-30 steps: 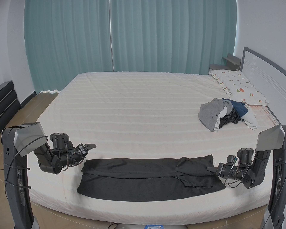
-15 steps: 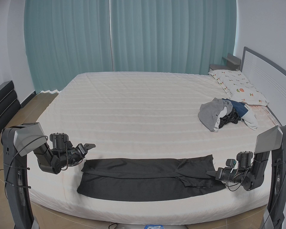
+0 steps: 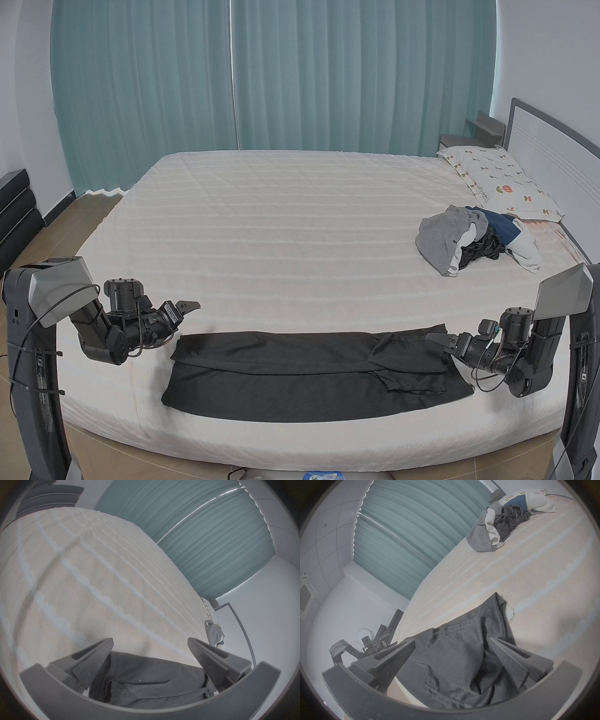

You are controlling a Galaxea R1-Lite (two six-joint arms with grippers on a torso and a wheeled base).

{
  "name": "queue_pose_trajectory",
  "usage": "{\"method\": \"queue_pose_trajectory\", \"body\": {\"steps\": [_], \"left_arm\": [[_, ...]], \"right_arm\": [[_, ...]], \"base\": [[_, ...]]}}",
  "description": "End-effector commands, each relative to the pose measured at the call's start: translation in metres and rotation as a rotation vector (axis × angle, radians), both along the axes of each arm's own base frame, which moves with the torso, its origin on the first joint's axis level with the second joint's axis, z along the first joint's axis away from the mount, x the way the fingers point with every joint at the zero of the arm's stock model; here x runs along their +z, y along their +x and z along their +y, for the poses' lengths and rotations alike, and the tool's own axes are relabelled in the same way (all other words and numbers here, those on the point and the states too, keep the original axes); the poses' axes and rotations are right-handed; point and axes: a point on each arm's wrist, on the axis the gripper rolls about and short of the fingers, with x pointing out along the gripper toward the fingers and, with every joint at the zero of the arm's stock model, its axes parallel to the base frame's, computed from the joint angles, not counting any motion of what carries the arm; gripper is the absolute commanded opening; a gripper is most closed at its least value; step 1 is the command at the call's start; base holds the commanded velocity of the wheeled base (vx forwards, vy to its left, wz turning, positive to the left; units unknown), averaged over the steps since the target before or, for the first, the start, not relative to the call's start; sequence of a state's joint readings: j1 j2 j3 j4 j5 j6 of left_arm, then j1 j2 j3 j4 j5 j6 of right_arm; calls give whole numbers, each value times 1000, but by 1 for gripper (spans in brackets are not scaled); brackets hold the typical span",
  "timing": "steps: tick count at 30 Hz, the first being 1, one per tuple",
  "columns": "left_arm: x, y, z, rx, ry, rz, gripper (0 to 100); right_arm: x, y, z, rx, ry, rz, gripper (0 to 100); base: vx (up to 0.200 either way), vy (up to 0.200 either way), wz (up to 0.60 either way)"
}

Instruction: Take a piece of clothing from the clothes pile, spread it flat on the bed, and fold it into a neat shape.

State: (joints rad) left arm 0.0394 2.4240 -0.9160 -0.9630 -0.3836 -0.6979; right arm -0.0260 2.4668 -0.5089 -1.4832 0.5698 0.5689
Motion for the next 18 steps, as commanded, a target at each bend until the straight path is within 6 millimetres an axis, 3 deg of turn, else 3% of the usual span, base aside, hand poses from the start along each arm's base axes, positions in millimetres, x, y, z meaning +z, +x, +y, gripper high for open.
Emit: {"method": "queue_pose_trajectory", "body": {"steps": [1,12,13,18], "left_arm": [[0,0,0,1,0,-1,100],[0,0,0,-2,-1,-2,100],[-1,0,0,1,0,-1,100],[-1,0,0,1,-1,0,100]], "right_arm": [[-13,9,5,-9,-15,14,100],[-18,32,12,-34,-42,60,100],[-18,32,13,-32,-43,60,0],[-18,34,13,-34,-44,49,0]], "base": [[0,0,0],[0,0,0],[0,0,0],[0,0,0]]}}
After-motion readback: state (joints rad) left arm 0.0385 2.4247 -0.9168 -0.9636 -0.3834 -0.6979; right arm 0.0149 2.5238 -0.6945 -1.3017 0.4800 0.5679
